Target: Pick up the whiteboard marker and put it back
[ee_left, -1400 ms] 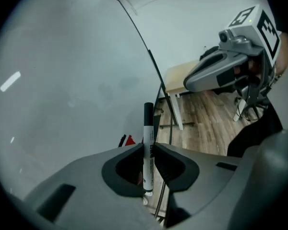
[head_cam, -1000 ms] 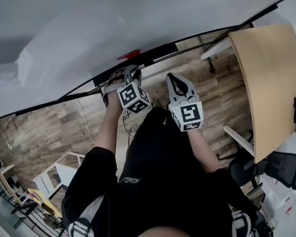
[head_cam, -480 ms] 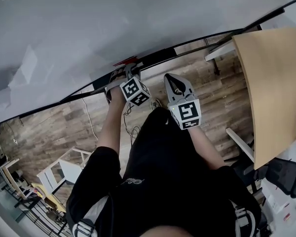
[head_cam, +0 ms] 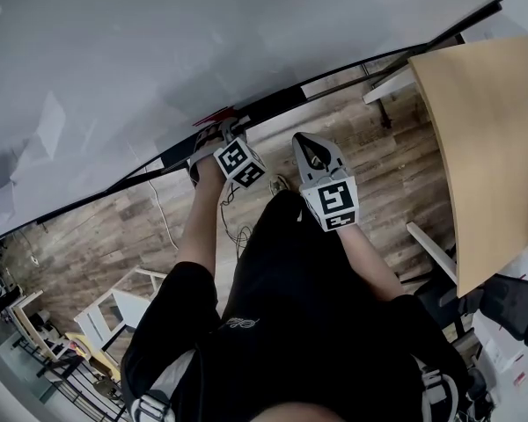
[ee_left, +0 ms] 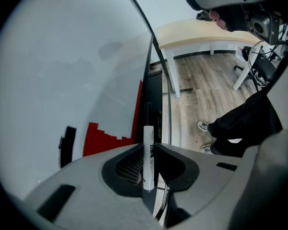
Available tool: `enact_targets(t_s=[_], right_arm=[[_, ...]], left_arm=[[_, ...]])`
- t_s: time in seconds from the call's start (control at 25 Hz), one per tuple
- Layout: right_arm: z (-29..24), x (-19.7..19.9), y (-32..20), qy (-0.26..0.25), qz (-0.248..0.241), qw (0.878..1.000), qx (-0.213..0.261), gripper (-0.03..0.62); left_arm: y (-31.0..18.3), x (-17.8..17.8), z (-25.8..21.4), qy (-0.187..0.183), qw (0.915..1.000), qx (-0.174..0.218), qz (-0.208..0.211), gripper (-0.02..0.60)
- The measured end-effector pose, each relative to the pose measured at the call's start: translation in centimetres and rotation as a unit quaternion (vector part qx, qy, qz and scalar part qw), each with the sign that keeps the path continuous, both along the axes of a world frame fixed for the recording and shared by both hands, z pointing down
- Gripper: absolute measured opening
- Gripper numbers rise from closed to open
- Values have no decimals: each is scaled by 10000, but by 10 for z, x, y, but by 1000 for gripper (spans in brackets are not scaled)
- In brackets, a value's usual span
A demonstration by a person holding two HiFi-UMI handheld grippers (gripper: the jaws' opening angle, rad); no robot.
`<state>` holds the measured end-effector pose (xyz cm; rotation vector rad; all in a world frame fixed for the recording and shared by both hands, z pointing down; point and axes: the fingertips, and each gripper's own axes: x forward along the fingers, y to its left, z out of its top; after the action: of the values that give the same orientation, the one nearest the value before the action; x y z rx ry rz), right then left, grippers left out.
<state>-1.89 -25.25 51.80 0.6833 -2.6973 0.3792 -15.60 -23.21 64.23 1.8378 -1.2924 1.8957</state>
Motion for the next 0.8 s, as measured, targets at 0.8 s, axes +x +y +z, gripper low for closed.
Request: enact_targets(t_s=[0.8], right_arm=[[4, 8, -22, -65, -495, 9987, -58, 2]], left_arm=[[-7, -2, -2, -42, 9989, 122, -460, 135]])
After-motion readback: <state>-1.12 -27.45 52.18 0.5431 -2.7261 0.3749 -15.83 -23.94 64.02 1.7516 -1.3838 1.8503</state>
